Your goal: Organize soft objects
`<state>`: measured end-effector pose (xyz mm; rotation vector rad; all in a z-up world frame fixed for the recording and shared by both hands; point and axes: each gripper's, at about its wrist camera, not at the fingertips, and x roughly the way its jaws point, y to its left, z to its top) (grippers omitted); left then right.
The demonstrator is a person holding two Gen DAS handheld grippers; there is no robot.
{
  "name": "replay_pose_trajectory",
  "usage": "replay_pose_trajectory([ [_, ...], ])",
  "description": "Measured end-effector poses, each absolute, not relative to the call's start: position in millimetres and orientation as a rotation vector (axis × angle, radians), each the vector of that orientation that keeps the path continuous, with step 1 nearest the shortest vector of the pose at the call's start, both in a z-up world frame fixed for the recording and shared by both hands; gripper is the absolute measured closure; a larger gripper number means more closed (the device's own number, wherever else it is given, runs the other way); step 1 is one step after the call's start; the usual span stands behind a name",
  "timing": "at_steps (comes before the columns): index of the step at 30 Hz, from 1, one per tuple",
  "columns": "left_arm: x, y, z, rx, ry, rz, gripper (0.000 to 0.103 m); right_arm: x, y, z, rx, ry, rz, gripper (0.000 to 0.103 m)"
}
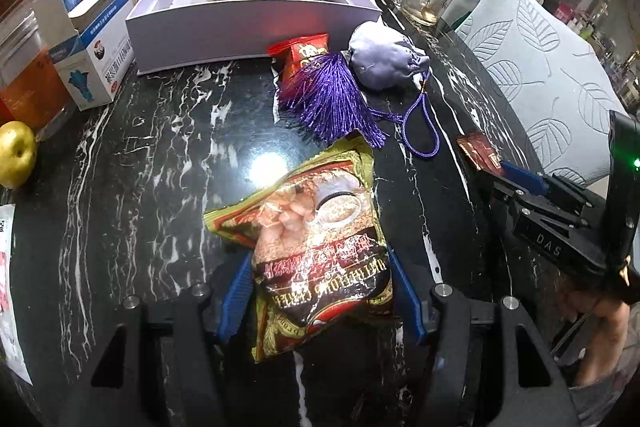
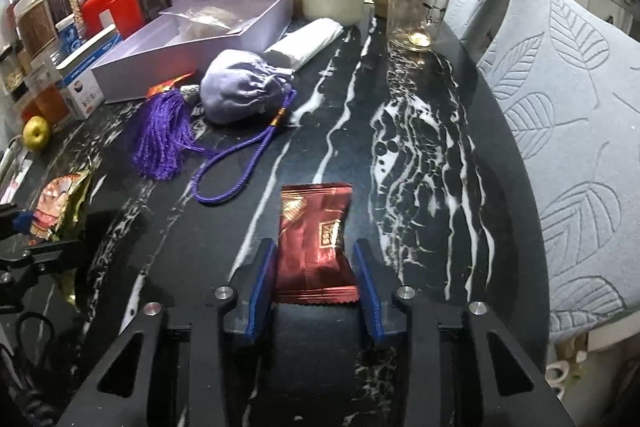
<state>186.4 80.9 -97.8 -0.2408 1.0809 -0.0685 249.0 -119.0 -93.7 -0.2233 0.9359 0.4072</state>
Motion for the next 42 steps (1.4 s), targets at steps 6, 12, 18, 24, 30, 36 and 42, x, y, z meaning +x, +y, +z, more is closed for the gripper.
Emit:
replay_pose_trajectory([
  [6, 187, 84, -97, -0.243, 1.079, -0.078, 0.041, 232, -114, -92, -0.213, 0.941, 0.427, 0.071],
  [12, 185, 85, -97, -0.228, 1.069, -0.088, 0.041, 207, -118, -91, -0.187, 0.97, 0.446, 0.071],
  [18, 188, 82, -97, -0.216, 1.065, -0.079, 0.04, 192, -123, -91, -0.172, 0.986, 0.416, 0.067],
  [24, 187, 81, -98, -0.214, 1.057, -0.069, 0.04, 196, -123, -92, -0.144, 0.983, 0.392, 0.044],
  [30, 185, 83, -98, -0.216, 1.046, -0.068, 0.04, 194, -122, -93, -0.184, 0.946, 0.368, 0.06],
  [36, 180, 83, -98, -0.222, 1.042, -0.091, 0.042, 195, -130, -92, -0.15, 0.939, 0.349, 0.076],
  [42, 171, 83, -97, -0.246, 1.042, -0.143, 0.042, 186, -131, -91, -0.076, 0.951, 0.397, 0.076],
])
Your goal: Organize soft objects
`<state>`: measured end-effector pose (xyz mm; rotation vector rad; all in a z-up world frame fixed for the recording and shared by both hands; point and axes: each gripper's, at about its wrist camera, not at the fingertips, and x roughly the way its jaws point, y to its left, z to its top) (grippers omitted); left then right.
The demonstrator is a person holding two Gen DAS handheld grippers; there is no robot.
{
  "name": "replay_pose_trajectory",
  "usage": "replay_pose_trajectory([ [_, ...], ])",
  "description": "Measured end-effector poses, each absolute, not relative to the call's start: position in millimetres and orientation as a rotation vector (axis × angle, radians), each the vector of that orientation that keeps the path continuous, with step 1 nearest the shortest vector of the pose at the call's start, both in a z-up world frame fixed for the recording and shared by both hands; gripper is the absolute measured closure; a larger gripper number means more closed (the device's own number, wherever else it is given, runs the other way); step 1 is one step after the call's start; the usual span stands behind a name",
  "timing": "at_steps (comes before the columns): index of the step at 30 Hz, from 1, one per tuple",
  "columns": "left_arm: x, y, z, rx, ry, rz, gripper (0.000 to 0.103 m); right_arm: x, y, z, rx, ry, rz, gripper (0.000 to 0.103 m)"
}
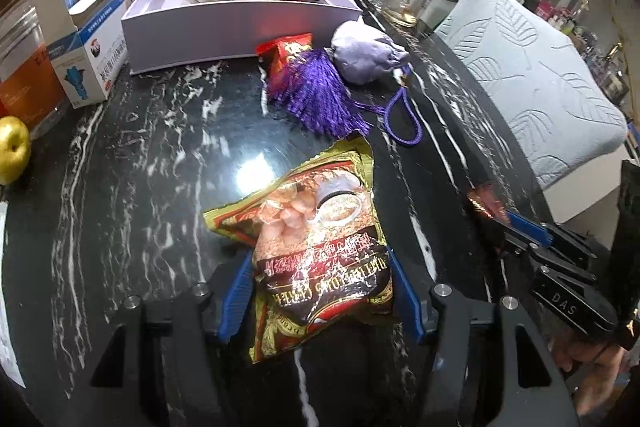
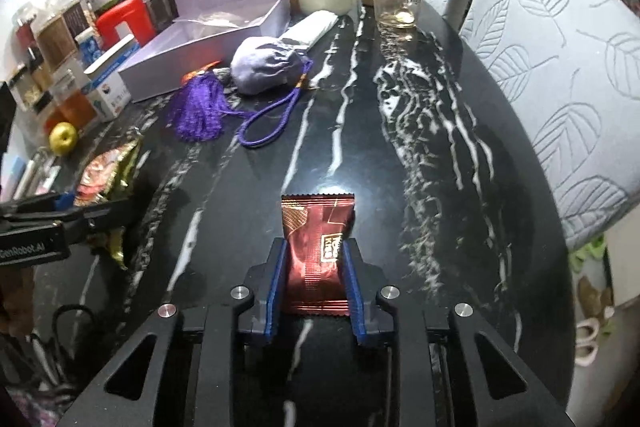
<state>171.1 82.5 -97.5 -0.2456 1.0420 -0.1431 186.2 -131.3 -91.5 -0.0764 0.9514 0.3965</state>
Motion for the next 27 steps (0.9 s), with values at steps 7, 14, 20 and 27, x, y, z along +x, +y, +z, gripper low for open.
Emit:
replay_pose_trajectory([
  [7, 153, 82, -90, -0.239, 1.017, -0.16, 0.042, 172, -129, -86, -0.048, 0.933, 0.417, 0.076],
  [14, 133, 93, -75, -0.236, 0.965, -0.159, 0.042, 154, -120, -78, -0.014, 0.908, 0.458, 0.076],
  [20, 109, 105, -60, -0.223, 0.913, -0.16, 0.042, 135, -112, -70, 0.019, 0.877, 0.477, 0.076],
  [27, 86, 122, -51, -0.243, 0.873, -0.135, 0.042, 113, -92, -60, 0.027, 0.849, 0.537, 0.076],
])
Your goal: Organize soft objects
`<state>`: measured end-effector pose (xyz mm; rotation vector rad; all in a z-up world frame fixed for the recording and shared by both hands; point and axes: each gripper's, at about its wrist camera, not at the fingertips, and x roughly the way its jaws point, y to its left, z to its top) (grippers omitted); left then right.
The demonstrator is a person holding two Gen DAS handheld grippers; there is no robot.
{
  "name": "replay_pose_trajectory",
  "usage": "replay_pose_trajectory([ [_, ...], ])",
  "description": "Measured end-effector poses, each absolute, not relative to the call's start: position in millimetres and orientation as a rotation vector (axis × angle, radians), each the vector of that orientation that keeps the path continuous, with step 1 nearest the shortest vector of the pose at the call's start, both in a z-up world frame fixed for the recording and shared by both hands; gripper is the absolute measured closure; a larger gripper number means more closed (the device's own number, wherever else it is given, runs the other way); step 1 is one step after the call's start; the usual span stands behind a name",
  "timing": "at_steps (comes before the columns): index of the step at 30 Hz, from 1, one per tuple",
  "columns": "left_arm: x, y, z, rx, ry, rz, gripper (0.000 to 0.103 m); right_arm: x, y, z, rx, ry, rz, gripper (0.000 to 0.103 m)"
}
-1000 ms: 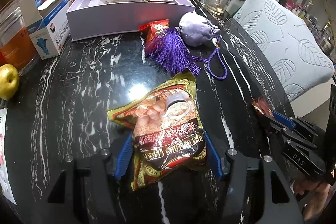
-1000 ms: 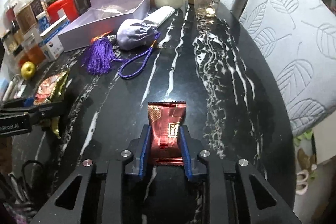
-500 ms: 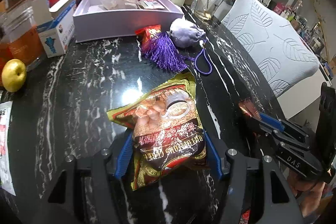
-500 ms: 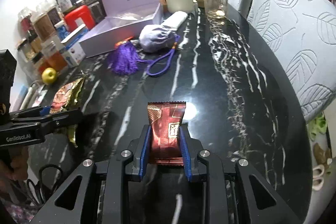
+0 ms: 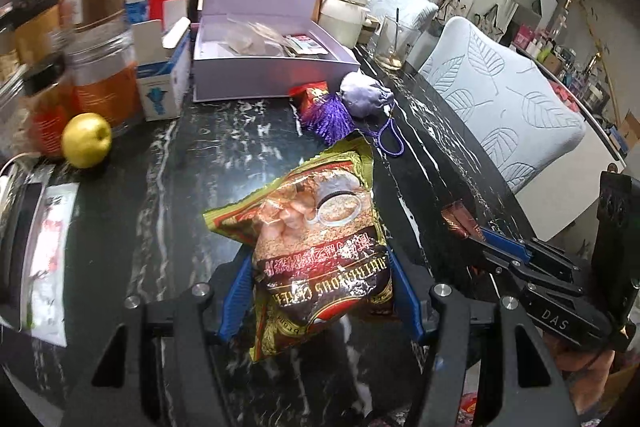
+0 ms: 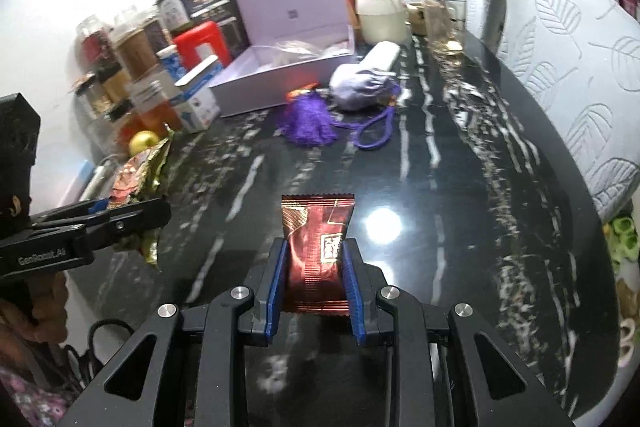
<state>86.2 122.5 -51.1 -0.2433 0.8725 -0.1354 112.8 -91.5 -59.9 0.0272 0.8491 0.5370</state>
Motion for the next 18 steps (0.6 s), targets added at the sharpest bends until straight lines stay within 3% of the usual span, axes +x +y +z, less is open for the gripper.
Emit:
replay_pose_trajectory([
  [18, 79, 151, -16, -0.228, 0.756, -0.124, 0.042, 94, -41, -26, -0.025, 0.759, 0.663, 0.076],
])
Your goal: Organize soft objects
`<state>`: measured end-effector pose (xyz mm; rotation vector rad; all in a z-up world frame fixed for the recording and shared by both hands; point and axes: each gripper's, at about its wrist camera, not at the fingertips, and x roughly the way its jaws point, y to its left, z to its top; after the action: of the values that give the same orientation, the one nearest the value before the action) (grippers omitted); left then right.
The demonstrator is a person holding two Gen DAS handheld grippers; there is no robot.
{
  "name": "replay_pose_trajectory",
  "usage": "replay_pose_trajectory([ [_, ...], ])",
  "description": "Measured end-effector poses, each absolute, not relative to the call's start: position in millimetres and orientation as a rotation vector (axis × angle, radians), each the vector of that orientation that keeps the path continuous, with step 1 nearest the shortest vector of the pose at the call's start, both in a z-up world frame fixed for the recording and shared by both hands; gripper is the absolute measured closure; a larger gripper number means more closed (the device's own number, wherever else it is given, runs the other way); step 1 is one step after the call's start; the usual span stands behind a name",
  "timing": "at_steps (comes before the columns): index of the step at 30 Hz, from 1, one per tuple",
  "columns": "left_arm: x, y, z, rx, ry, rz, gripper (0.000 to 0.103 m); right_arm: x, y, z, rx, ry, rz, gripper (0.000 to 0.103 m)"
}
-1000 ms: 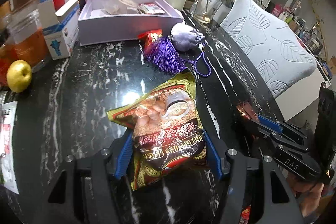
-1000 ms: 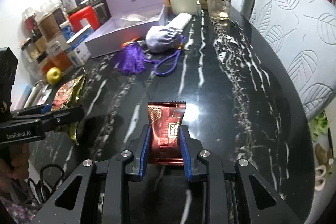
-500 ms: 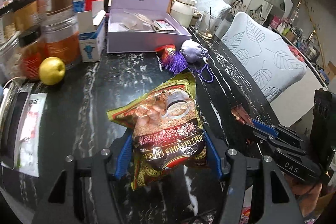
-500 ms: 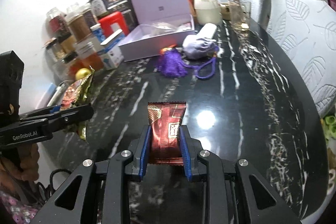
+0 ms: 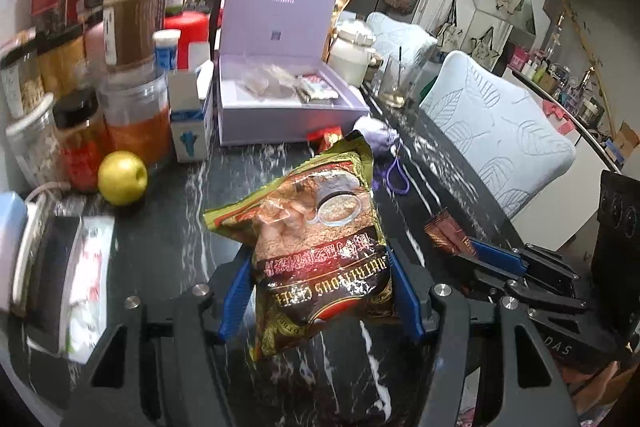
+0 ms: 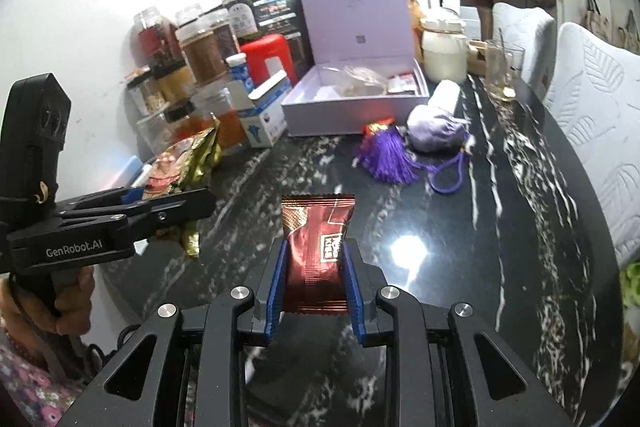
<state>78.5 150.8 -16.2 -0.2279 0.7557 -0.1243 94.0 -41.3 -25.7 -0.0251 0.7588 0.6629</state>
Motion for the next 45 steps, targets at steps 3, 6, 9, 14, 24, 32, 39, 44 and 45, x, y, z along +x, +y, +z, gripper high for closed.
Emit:
replay_pose_trajectory([
  [3, 86, 152, -6, -0.221, 0.735, -0.129, 0.042, 101, -37, -16, -0.019, 0.74, 0.679, 0.076],
  [6, 96, 154, 9, -0.208, 0.696, -0.127, 0.042, 110, -32, -3, -0.024, 0.715, 0.696, 0.076],
  [9, 105, 156, 22, -0.204, 0.661, -0.131, 0.042, 119, -25, 14, -0.035, 0.676, 0.711, 0.076],
  [14, 123, 161, 42, -0.181, 0.605, -0.13, 0.042, 135, -14, 32, -0.014, 0.639, 0.739, 0.076],
  [24, 172, 174, 68, -0.138, 0.546, -0.119, 0.042, 177, 1, 65, -0.03, 0.55, 0.752, 0.076],
  [32, 220, 180, 78, -0.145, 0.506, -0.119, 0.042, 224, 7, 82, -0.047, 0.487, 0.733, 0.076],
  [39, 266, 186, 81, -0.177, 0.487, -0.099, 0.042, 272, 12, 89, -0.048, 0.456, 0.732, 0.076],
  [44, 297, 191, 81, -0.186, 0.46, -0.065, 0.042, 306, 17, 91, -0.052, 0.436, 0.73, 0.076],
  [45, 301, 192, 80, -0.189, 0.459, -0.061, 0.042, 313, 17, 91, -0.052, 0.434, 0.729, 0.076],
])
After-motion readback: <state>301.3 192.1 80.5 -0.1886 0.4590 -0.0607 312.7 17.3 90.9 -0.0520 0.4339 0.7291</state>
